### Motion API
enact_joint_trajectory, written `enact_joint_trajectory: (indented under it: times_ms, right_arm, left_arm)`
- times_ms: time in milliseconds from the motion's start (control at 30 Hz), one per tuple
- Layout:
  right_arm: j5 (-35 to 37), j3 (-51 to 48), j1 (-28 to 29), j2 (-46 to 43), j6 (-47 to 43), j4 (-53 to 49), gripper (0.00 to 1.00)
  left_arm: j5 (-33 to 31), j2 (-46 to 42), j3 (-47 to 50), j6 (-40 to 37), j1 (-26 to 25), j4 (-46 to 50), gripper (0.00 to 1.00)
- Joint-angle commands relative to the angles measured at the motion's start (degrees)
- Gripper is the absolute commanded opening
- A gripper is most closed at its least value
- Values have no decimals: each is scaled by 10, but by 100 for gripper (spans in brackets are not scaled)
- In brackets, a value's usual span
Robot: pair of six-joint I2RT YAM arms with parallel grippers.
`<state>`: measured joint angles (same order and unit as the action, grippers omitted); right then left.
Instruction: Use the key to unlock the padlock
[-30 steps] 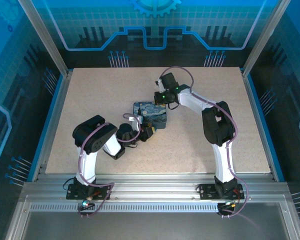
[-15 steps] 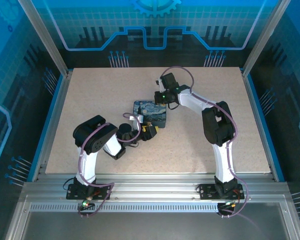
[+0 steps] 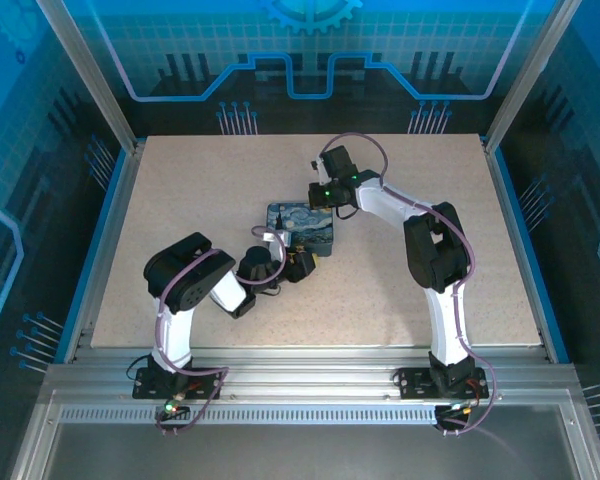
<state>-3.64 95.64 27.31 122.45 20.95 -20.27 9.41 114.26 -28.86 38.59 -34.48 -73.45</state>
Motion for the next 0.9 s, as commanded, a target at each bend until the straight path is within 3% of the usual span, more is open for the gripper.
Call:
enact_joint_trajectory:
  times_ms: [0, 200, 500, 867]
  right_arm:
    - [-29, -19, 15, 2, 9, -57, 0]
    - [-28, -22, 15, 0, 8, -56, 0]
    - [-29, -25, 8, -9, 7, -54, 0]
    - [-37, -47, -28, -43, 4, -43, 0]
  left_arm:
    - [-29, -1, -10, -18, -2, 42, 42]
    - [-28, 2, -10, -21, 0, 42, 27]
    - [-4, -16, 4, -24, 7, 71, 12]
    - [40, -117, -56, -74, 17, 363, 4]
